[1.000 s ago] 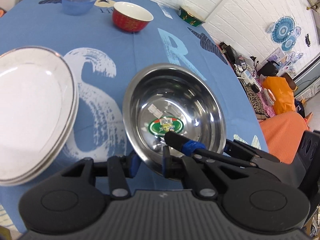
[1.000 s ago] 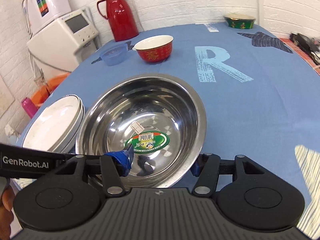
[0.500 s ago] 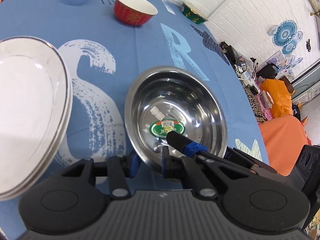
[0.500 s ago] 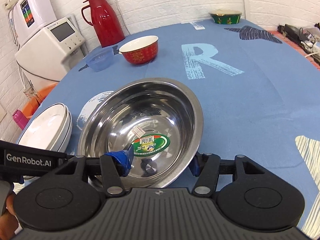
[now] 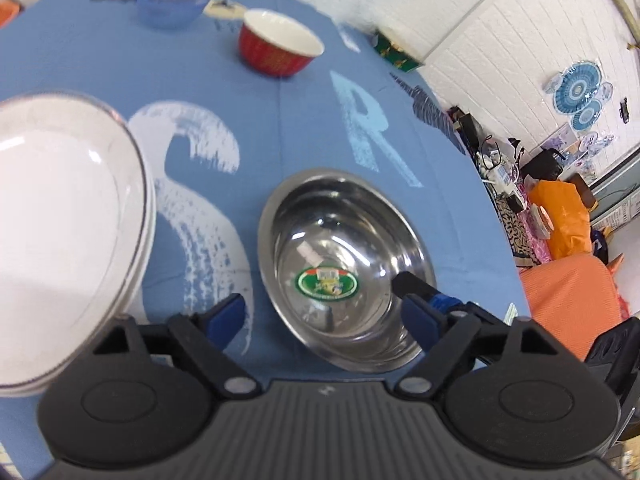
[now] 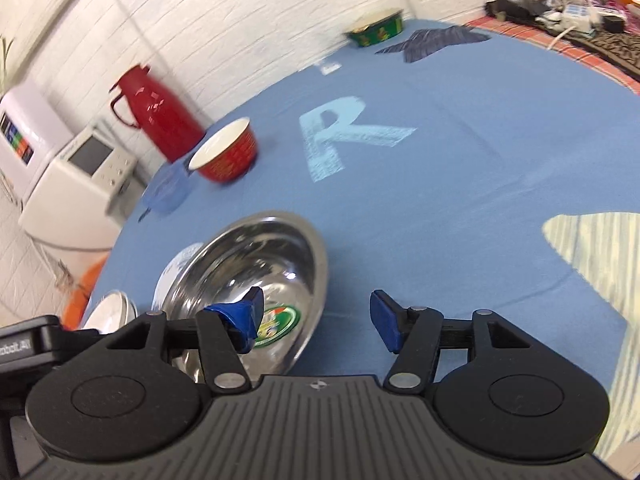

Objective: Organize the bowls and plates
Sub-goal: 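Carry the steel bowl beside the plate stack and open the right tool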

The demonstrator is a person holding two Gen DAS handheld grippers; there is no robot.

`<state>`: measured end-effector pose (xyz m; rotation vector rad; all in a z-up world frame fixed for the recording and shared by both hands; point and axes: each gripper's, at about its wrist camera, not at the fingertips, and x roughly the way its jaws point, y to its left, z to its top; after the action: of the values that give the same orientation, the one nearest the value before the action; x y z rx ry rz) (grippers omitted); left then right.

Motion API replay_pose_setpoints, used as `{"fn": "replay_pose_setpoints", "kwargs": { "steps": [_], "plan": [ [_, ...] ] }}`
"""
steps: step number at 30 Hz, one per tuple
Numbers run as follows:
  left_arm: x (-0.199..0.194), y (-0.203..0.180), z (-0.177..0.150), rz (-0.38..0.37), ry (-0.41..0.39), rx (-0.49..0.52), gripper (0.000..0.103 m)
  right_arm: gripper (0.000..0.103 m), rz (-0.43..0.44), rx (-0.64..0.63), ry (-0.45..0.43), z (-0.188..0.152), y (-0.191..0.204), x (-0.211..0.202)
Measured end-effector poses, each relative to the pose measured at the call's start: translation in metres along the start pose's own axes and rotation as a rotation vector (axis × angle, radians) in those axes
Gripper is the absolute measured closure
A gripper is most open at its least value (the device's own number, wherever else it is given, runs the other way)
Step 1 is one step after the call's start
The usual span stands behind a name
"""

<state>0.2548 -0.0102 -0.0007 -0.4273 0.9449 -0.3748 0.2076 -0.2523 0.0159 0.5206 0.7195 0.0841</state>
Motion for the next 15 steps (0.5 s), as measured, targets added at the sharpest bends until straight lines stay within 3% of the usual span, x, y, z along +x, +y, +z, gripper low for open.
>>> {"fn": "replay_pose_setpoints", "kwargs": {
  "steps": [7, 12, 15],
  "plan": [
    [-0.034, -0.002, 0.005, -0.01, -0.072, 0.047, 0.011, 0.057, 0.003, 0.069, -0.008, 0.002, -0.011, -0.012],
    [-0.047, 0.012, 0.041, 0.002, -0.109, 0.021, 0.011, 0.055, 0.028, 0.029, 0.034, 0.024, -0.001, -0.009],
    [-0.047, 0.022, 0.066, 0.03, -0.126, 0.003, 0.011, 0.055, 0.053, -0.031, 0.014, 0.039, 0.012, -0.012]
  ]
}}
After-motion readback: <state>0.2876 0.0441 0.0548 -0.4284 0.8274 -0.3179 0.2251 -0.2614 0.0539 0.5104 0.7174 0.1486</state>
